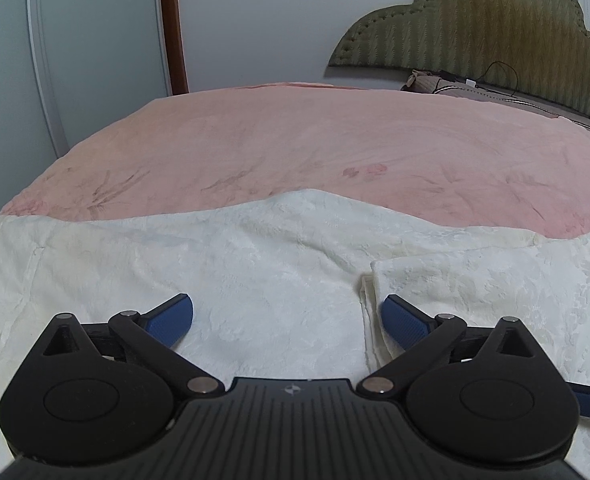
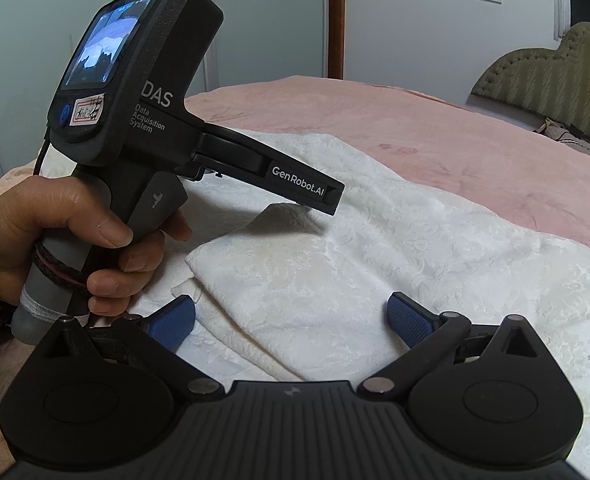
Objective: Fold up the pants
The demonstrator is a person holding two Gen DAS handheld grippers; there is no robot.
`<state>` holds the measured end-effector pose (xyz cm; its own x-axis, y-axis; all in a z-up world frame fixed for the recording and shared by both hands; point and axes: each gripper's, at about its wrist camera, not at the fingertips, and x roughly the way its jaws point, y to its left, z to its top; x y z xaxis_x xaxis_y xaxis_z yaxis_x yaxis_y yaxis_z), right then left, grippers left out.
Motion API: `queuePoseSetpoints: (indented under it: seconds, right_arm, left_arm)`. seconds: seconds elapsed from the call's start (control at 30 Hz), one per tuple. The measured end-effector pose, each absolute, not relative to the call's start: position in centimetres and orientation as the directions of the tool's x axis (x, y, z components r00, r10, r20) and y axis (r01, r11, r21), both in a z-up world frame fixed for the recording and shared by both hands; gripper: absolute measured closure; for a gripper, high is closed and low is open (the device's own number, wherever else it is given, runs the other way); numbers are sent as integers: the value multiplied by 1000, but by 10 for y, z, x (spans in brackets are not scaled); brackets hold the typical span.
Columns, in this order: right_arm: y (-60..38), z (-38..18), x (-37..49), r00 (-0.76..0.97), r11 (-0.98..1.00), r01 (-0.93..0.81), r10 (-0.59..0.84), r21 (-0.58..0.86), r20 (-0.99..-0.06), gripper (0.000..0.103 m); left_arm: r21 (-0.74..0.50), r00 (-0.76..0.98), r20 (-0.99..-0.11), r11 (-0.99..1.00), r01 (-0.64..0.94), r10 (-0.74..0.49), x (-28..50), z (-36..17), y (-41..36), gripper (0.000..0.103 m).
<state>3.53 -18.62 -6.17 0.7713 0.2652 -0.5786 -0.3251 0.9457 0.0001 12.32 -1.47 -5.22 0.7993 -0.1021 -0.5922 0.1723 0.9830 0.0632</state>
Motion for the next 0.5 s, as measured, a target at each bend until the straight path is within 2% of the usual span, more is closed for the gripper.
queuePoseSetpoints:
  seconds: [0.27, 0.4, 0.5]
  right_arm:
    - [-185, -60, 30, 796, 948, -318, 258, -14, -548, 0]
    - [-179, -55, 17, 838, 951, -306, 243, -51, -489, 0]
    - [-161, -47, 15, 837, 932, -358, 294, -56, -461, 0]
  left_arm:
    - [46, 789, -603, 981, 187, -122, 122, -49, -10, 1]
    - [-44, 761, -623, 979, 200, -183, 106, -37, 19, 5]
    - [-83, 765, -621, 985, 154, -172, 90, -27, 56, 5]
